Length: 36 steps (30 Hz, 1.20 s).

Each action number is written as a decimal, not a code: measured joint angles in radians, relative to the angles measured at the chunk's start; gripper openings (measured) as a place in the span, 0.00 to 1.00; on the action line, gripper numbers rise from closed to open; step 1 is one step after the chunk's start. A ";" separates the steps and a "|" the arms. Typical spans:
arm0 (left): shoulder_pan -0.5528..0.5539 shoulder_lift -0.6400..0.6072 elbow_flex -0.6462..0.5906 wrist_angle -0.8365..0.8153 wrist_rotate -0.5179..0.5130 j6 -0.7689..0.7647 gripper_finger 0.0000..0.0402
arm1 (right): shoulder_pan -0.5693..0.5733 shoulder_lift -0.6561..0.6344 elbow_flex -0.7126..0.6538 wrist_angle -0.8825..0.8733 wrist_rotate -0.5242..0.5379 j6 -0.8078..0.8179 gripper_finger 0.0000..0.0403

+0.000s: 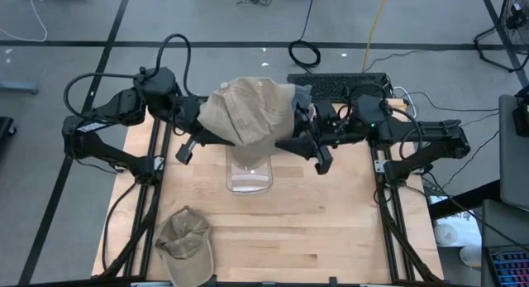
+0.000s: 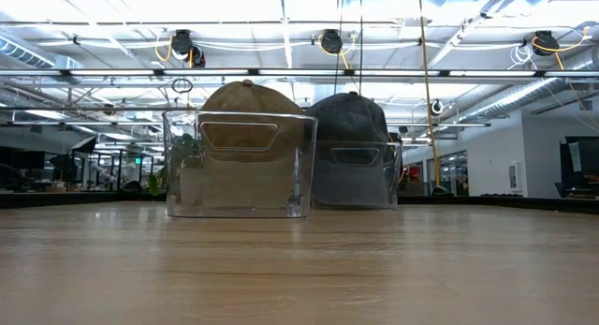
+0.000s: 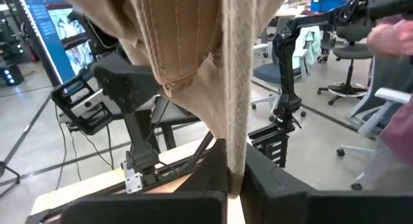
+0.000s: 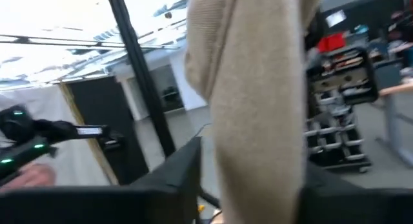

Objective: Pick & Place hat
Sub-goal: Put the right brown cap into the left transparent bin

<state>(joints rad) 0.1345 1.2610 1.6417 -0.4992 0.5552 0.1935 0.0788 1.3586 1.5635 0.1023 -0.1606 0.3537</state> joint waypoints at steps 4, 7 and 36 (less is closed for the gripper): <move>0.002 0.000 0.000 0.000 -0.034 -0.046 0.05 | 0.002 0.000 -0.001 0.045 0.063 -0.028 0.06; 0.002 0.000 0.000 -0.007 -0.063 -0.093 0.09 | 0.003 0.000 -0.001 0.050 0.064 -0.043 0.02; 0.042 0.001 -0.001 0.065 0.082 -0.466 0.83 | 0.001 -0.293 0.001 -0.632 0.017 0.009 0.00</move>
<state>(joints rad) 0.1769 1.2617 1.6405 -0.4339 0.6374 -0.2726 0.0799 1.0653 1.5642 -0.5295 -0.1437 0.3630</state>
